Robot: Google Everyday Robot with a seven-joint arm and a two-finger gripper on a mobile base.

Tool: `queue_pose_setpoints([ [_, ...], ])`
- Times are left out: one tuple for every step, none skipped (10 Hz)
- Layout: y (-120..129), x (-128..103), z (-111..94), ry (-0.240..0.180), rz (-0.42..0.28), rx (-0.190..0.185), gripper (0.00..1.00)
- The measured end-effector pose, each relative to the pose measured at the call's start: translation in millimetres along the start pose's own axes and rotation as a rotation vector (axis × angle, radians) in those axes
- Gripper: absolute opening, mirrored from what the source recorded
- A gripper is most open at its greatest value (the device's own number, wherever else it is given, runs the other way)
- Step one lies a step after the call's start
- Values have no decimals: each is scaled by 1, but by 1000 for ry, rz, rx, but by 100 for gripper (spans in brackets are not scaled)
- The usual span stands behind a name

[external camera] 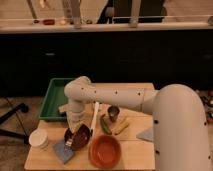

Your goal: Place fork in purple bowl

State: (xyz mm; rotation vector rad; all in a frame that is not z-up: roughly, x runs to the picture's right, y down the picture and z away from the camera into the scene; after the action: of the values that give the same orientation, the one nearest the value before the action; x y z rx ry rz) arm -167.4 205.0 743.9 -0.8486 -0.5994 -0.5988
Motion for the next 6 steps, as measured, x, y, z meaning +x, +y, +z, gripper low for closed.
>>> queue_pose_setpoints([
  [0,0,-1,-4,3,4,15],
  [1,1,-1,-7,5,7,23],
  [1,1,-2,-12,9,9,37],
  [1,1,-2,-14,12,9,46],
  [2,2,-2,-17,13,10,53],
  [2,3,-2,-20,17,12,64],
])
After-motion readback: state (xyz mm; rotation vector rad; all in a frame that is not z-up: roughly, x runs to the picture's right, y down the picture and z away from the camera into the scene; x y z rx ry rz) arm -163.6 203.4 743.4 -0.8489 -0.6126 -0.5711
